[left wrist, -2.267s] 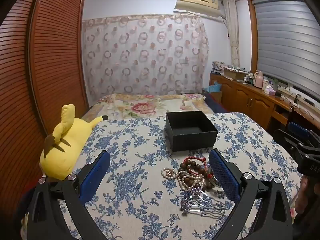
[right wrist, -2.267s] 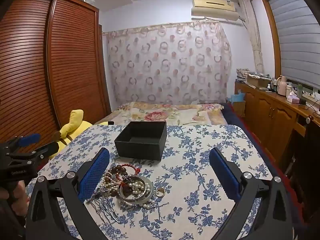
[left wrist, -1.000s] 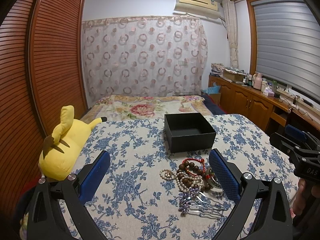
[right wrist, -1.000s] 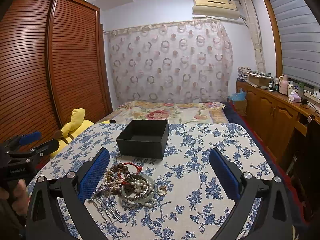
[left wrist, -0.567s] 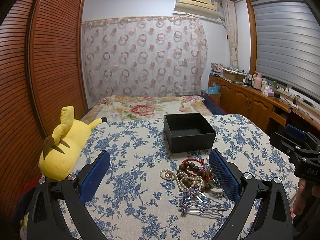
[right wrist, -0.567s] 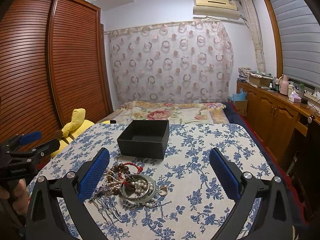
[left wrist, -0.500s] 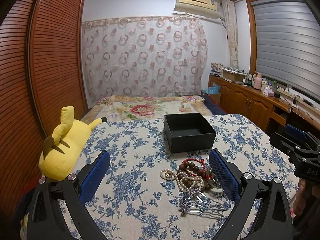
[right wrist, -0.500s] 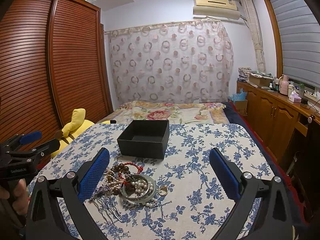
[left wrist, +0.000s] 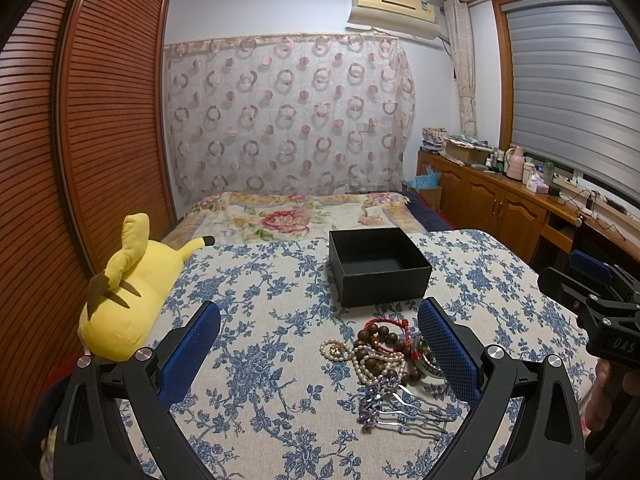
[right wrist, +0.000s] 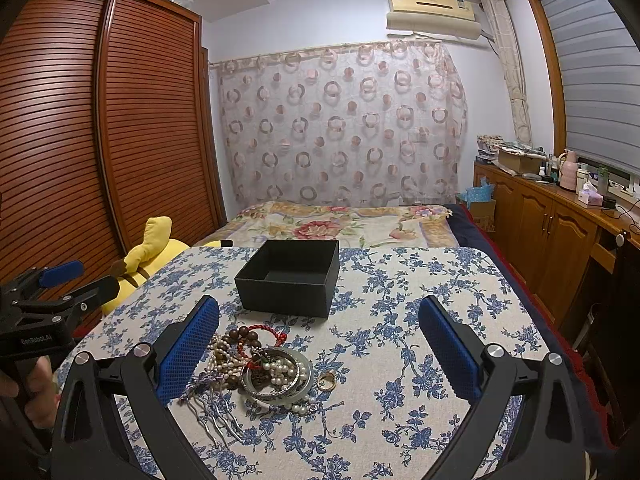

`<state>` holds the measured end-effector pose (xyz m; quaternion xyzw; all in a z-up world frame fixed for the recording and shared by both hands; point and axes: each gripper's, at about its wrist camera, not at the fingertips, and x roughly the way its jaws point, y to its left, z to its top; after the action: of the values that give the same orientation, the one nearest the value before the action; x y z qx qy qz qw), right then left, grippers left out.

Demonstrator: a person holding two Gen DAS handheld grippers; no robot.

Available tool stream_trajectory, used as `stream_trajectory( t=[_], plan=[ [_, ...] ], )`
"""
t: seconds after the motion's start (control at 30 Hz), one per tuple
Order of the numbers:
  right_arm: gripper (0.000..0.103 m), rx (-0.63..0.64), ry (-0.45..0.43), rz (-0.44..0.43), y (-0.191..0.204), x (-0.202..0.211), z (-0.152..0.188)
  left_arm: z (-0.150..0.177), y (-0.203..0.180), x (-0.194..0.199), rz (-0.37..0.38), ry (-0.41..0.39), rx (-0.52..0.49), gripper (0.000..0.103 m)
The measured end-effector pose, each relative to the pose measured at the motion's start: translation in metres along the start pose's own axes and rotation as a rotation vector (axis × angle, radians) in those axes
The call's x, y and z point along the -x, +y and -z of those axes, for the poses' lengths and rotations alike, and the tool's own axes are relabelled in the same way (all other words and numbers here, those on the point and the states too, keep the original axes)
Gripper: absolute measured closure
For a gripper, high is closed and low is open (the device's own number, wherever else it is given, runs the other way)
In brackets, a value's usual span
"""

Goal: Organize jewelry

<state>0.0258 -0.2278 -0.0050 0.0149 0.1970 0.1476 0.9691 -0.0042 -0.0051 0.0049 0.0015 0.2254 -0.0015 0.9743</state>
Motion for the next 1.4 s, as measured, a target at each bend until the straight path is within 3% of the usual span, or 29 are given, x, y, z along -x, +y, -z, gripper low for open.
stream_trajectory(
  t=[0.73, 1.2, 1.4],
  plan=[
    [0.002, 0.0, 0.005, -0.003, 0.004, -0.003, 0.002, -0.008, 0.001, 0.006, 0.001, 0.0, 0.0, 0.008],
    [0.003, 0.022, 0.06, -0.05, 0.001, -0.019, 0.016, 0.015, 0.01, -0.021, 0.03, 0.079, -0.005, 0.008],
    [0.01, 0.058, 0.125, -0.084, 0.001, -0.034, 0.026, 0.031, 0.019, -0.038, 0.05, 0.136, 0.007, 0.008]
  ],
)
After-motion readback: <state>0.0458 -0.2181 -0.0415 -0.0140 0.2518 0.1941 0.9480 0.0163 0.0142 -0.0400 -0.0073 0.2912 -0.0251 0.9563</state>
